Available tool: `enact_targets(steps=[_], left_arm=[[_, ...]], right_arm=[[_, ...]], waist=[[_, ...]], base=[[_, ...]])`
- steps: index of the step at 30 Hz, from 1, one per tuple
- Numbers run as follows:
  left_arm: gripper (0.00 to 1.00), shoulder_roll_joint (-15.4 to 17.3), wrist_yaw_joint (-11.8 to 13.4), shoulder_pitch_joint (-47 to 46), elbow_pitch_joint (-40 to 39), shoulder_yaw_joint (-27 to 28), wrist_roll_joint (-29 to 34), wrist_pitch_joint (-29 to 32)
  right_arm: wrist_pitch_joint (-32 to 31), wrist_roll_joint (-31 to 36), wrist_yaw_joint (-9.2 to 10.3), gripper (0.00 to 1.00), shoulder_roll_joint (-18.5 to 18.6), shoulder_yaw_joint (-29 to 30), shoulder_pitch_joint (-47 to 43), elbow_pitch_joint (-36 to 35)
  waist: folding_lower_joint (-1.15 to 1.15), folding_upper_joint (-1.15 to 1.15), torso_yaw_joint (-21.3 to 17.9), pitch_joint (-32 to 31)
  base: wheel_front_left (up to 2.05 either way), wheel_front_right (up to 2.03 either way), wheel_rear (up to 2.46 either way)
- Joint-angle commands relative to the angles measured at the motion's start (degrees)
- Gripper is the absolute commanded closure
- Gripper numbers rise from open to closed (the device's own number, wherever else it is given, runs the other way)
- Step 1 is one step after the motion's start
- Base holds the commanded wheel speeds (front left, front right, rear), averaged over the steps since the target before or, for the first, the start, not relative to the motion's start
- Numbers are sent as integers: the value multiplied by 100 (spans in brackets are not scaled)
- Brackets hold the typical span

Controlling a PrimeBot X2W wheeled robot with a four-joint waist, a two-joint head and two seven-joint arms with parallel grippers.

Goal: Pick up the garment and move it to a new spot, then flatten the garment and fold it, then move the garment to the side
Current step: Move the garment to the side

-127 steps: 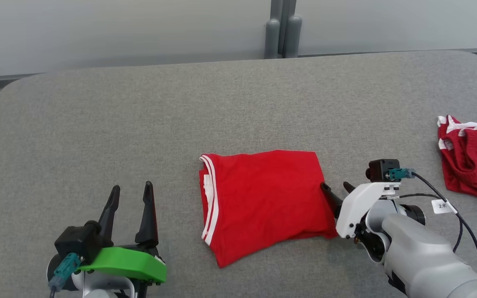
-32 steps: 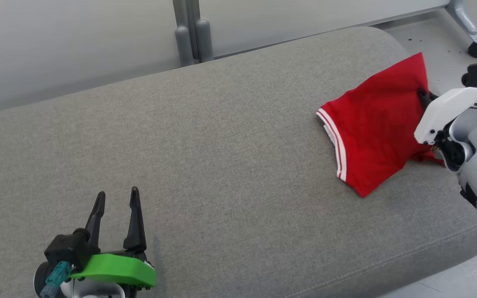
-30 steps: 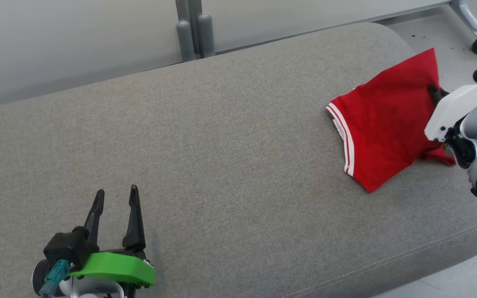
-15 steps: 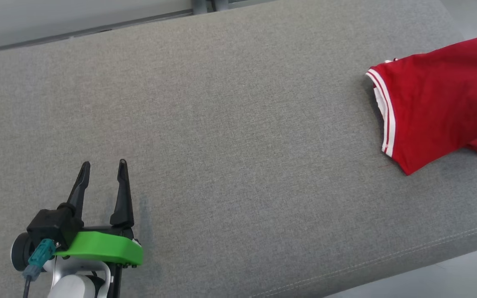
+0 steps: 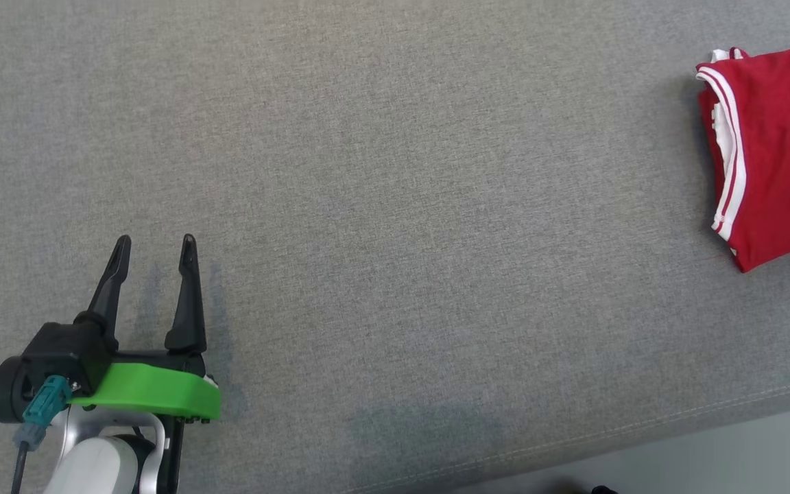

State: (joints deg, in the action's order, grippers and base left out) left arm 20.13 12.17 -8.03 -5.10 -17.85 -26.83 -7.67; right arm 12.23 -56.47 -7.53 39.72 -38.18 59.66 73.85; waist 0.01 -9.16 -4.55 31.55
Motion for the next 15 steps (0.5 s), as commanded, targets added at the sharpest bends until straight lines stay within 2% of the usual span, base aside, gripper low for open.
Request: enact_targets(steps=[1,2,3,4,5,10,15], left_arm=[[0,38,30,-93,-19,24,45,0],[0,49,35,-100,-33,28,42,8],[0,59,43,-102,-43,32,42,15],[0,65,50,-108,-50,32,45,21],[0,69,51,-113,-64,30,51,26],[0,84,90,-106,-77,21,70,35],[0,72,92,-64,-45,13,23,1]], right_arm=[[60,98,9,100,-32,77,-62,10],[88,198,9,91,-40,151,-50,9],[117,317,10,69,-26,227,-65,12],[140,424,9,21,-14,312,-71,12],[182,528,9,0,22,439,-77,13],[272,1187,9,0,48,1105,-123,12],[290,1902,9,0,-110,1762,-43,11]], waist=[[-1,-1,99,163],[-1,-1,105,186],[-1,-1,109,201],[-1,-1,113,214],[-1,-1,117,226],[-1,-1,108,230],[-1,-1,30,149]], base=[[0,0,0],[0,0,0],[0,0,0],[0,0,0],[0,0,0],[0,0,0],[0,0,0]])
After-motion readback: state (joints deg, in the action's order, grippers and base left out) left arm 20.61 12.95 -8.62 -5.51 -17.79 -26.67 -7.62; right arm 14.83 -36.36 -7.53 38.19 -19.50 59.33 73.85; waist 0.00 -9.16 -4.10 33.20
